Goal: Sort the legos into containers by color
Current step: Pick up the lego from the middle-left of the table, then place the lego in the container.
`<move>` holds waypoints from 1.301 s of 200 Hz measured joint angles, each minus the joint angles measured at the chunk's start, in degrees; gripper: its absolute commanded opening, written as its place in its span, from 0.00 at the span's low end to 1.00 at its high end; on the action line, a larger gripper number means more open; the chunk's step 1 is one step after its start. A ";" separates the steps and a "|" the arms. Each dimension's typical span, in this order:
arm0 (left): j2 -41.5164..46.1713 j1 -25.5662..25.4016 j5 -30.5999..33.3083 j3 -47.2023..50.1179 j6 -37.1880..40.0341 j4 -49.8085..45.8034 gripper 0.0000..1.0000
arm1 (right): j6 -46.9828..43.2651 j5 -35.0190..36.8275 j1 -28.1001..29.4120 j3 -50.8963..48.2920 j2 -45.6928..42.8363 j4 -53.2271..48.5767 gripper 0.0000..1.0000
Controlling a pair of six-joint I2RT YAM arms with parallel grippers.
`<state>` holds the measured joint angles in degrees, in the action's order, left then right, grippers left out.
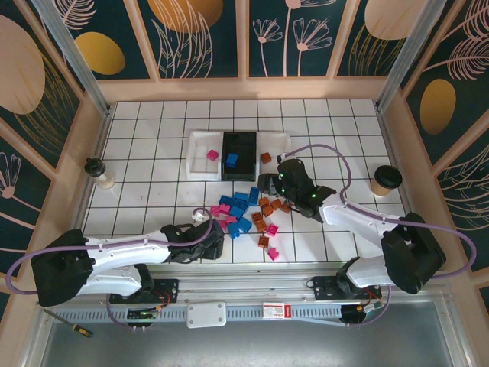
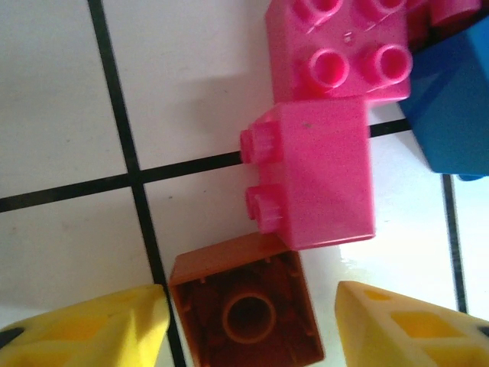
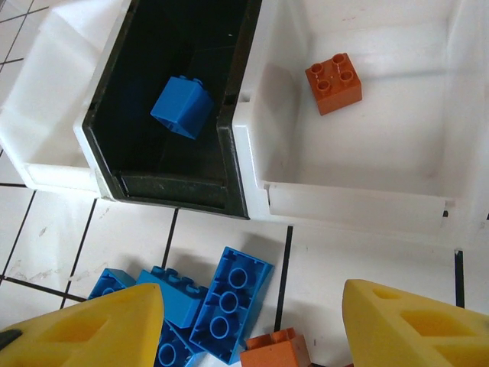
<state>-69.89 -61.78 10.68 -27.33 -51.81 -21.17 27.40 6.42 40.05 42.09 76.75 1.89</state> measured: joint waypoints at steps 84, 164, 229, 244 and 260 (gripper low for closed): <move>-3.13 0.00 3.80 -0.66 1.90 4.33 0.42 | 0.09 -0.02 -0.20 -1.01 -0.57 0.59 0.64; 9.05 0.00 3.72 -3.96 0.92 -4.31 0.29 | 0.46 -0.22 -2.49 -2.99 -4.00 0.90 0.64; -4.81 8.09 4.39 -28.44 12.09 -0.07 0.23 | 2.16 0.04 -3.65 -8.24 -10.67 0.74 0.64; -12.04 10.36 3.04 -35.12 15.39 3.48 0.22 | 2.82 0.22 -3.72 -9.53 -12.35 0.66 0.64; -20.15 12.44 1.07 -42.32 17.79 6.58 0.21 | 3.23 0.26 -3.85 -10.80 -13.70 0.42 0.64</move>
<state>-90.04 -49.34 11.75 -69.65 -34.02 -14.59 30.63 6.68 36.21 31.29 63.05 2.31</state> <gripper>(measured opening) 0.300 0.639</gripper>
